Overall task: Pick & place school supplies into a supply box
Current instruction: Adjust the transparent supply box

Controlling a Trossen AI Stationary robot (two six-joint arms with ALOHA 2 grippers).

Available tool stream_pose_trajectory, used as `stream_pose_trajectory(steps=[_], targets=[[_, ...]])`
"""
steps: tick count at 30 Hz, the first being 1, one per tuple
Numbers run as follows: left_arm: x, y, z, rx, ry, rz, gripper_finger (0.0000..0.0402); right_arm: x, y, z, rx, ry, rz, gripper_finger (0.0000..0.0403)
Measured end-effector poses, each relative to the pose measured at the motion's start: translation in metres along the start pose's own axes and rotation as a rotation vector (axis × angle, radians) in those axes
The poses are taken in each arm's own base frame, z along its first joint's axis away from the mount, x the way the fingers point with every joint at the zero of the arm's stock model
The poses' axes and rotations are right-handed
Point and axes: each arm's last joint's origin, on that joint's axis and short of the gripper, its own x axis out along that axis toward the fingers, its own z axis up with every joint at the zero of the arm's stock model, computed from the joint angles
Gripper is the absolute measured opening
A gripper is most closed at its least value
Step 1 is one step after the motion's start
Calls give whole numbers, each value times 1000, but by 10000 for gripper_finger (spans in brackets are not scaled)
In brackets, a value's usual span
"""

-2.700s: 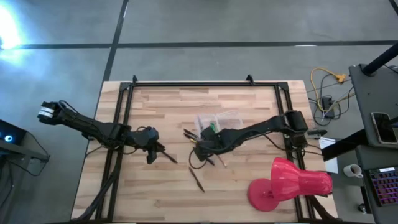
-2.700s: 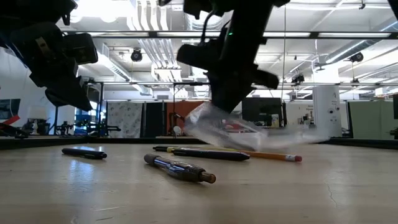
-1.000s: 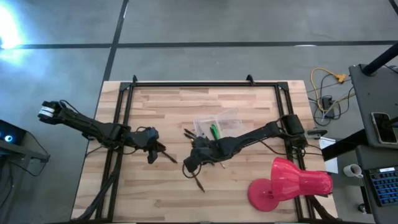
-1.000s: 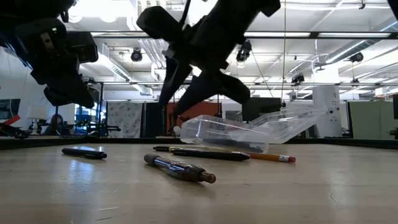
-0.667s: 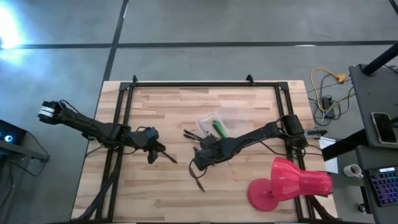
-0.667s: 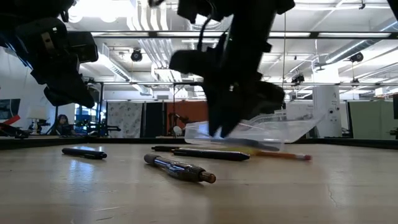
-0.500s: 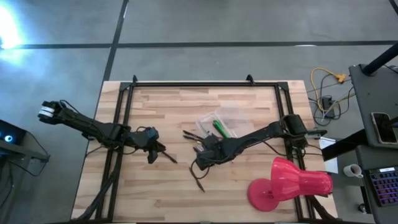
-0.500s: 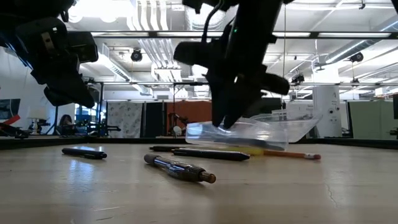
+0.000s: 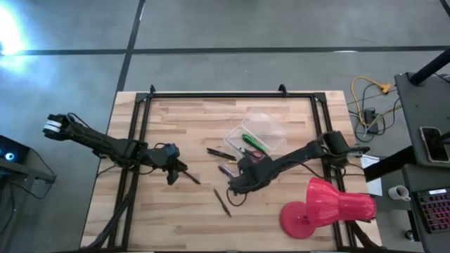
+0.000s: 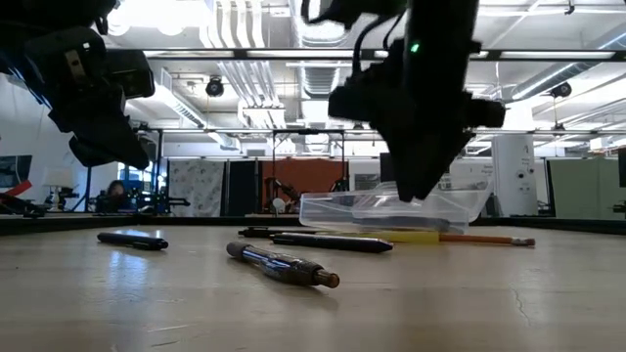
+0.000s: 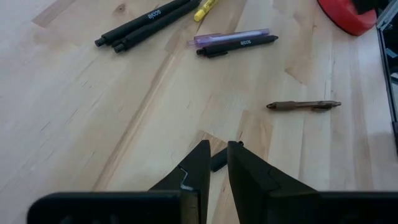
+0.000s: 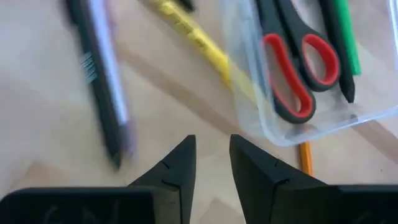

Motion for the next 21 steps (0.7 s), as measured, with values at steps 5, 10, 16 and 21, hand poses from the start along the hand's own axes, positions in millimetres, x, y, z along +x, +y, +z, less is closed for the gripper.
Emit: stream_pose_trajectory(steps=[5, 10, 16, 21], targets=[[0, 0, 0, 0, 0, 0, 39, -29, 8, -34, -279, -26, 86, 91], [0, 1, -1, 2, 1, 2, 39, -56, 3, -77, -399, -18, 128, 91], [2, 4, -5, 4, 7, 9, 39, -38, -30, -100, 15, 136, 15, 80], [2, 3, -4, 3, -3, 1, 39, -27, -62, -102, 372, 139, 41, 36]])
